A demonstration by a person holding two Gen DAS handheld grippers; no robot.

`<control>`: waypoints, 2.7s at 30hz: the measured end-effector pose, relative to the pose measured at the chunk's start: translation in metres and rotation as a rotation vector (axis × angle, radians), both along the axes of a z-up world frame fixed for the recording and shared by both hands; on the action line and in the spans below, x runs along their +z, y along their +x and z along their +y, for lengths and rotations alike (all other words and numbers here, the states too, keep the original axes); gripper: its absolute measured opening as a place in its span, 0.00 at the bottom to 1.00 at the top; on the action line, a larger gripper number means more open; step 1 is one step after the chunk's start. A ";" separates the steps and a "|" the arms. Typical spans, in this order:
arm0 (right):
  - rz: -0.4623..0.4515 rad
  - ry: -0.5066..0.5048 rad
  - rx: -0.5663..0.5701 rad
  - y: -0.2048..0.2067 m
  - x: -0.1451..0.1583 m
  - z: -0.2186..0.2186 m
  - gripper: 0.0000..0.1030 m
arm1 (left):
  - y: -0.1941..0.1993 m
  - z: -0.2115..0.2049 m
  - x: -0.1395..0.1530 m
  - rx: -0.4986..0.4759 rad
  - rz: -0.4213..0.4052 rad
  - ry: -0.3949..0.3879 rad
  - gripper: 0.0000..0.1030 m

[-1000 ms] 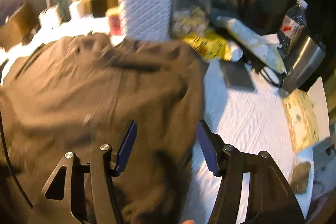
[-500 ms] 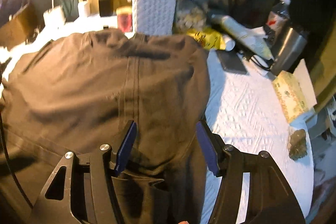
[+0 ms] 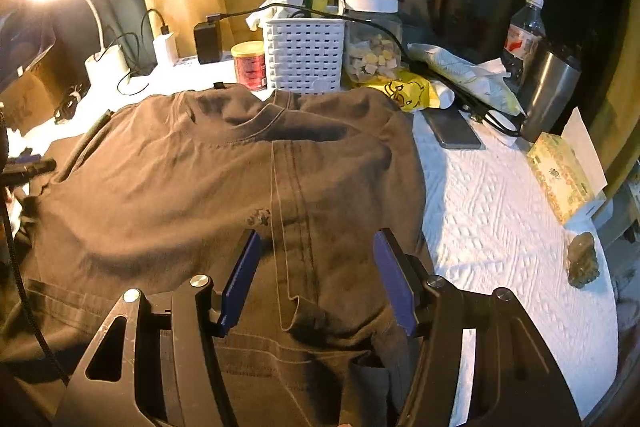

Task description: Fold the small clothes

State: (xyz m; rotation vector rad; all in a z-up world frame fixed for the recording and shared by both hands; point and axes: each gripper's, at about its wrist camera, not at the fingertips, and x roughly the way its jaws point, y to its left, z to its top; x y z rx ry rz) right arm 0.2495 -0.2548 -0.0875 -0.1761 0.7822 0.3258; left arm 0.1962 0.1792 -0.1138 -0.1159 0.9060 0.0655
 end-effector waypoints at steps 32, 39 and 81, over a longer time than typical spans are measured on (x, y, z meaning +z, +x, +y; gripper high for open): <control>0.017 0.160 -0.064 -0.003 -0.012 -0.071 0.61 | -0.011 -0.093 0.053 -0.130 -0.142 0.046 0.05; 0.028 0.188 -0.084 -0.006 -0.020 -0.095 0.60 | 0.003 -0.127 0.037 -0.181 -0.076 0.033 0.05; 0.030 0.198 -0.126 -0.007 -0.022 -0.119 0.60 | 0.005 -0.220 0.027 -0.513 0.056 -0.171 0.62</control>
